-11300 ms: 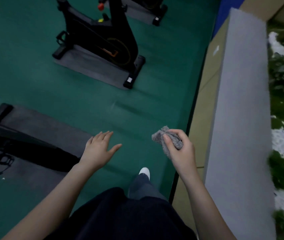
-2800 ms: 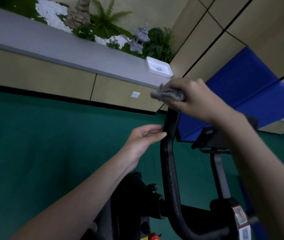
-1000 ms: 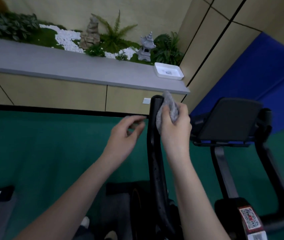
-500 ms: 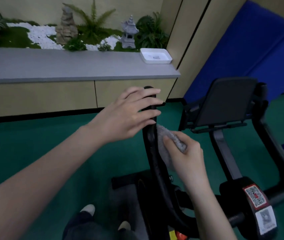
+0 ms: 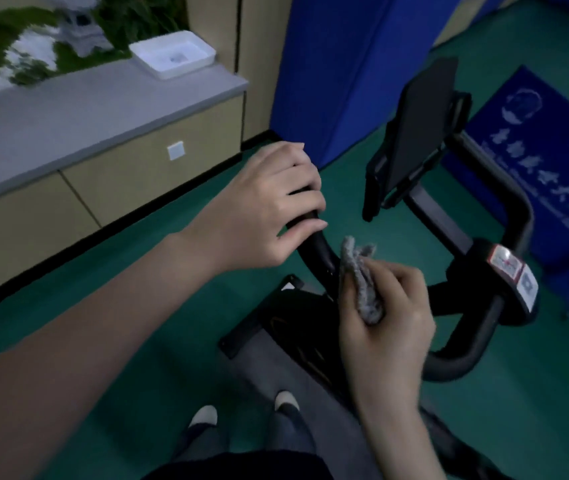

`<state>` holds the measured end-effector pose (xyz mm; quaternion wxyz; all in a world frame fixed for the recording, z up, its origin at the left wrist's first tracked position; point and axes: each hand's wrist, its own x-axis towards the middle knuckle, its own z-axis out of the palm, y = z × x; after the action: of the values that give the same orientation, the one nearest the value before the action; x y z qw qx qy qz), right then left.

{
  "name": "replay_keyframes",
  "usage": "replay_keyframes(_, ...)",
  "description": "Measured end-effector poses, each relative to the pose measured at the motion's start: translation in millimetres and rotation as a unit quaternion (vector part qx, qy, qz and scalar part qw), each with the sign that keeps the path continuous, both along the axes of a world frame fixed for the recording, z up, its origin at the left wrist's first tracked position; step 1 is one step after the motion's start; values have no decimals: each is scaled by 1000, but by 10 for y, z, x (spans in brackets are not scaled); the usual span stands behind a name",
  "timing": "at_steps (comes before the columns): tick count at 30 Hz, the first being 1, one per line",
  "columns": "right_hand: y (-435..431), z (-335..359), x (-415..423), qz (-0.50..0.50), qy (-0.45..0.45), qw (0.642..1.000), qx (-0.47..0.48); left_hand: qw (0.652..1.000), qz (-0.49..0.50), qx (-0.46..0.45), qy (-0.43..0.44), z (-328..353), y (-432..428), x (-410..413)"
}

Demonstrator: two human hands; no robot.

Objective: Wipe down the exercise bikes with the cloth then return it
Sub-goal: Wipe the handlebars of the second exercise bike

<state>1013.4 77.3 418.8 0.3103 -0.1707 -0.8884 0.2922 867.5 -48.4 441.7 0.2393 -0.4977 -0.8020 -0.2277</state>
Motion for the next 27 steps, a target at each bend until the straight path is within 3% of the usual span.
replay_keyframes(7, -627, -217, -349, -122, 139, 982, 29, 999, -43, 28, -7, -27, 4, -73)
replay_keyframes(11, -543, -325, -271, -132, 151, 979, 44, 999, -42, 34, -7, -37, 4, -81)
replay_keyframes(17, -495, -417, -154, -235, 209, 949, 11, 998, -32, 45, -11, -68, 34, -72)
replay_keyframes(22, -658, -394, -429, -207, 227, 951, -20, 999, -25, 44, -6, -66, 42, -55)
replay_keyframes(27, -637, -347, -419, -169, 199, 965, 15, 999, -21, 47, -9, -62, 32, -42)
